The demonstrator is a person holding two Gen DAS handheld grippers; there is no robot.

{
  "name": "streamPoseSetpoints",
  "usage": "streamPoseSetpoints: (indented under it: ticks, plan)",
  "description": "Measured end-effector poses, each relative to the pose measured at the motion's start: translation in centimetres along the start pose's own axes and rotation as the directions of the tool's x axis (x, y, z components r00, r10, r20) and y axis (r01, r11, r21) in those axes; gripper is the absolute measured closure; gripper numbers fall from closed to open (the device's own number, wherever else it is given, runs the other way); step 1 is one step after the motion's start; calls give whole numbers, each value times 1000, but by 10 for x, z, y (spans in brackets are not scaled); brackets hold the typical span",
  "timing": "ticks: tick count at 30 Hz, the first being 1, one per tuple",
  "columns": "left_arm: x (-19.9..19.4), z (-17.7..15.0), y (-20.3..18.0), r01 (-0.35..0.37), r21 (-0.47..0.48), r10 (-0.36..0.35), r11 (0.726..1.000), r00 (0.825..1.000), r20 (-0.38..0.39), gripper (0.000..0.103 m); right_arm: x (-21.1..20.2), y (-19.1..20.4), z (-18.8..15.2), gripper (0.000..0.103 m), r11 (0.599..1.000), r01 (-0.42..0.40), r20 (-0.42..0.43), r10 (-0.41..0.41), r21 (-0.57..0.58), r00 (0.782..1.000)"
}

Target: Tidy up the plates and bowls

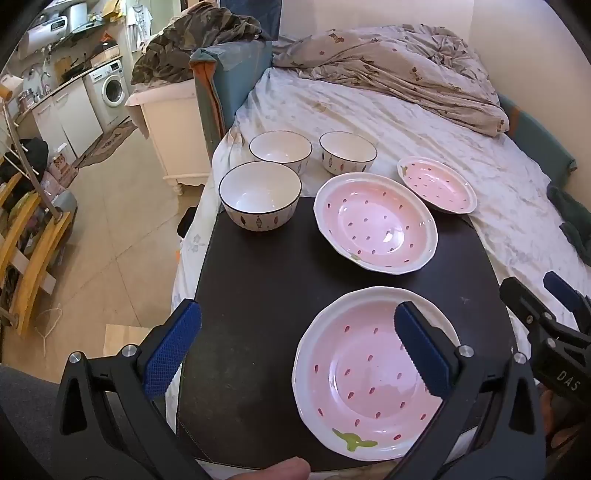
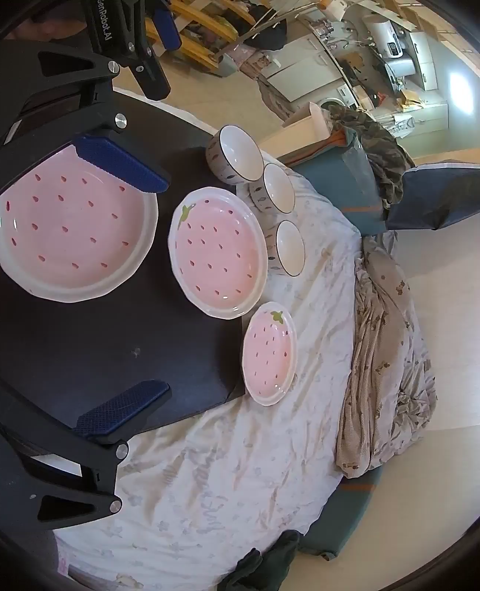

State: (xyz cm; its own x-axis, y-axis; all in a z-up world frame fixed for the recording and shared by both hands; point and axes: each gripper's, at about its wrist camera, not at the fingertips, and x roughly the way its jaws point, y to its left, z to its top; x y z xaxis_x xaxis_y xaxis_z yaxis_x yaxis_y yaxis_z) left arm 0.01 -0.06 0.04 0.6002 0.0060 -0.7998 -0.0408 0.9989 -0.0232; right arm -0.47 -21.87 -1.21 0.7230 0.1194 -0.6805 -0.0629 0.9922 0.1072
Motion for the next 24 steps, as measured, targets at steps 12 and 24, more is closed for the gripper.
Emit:
streamPoseSetpoints:
  ticks: [12, 24]
  plan:
    - [1, 1, 3, 7, -4, -7, 1000, 1000, -8, 0, -3, -2, 0, 0, 1000, 12, 14, -12, 11, 1000]
    - [1, 0, -3, 1, 4, -1, 1000, 1000, -5, 0, 0, -3, -1, 0, 1000, 12, 7, -12, 13, 1000]
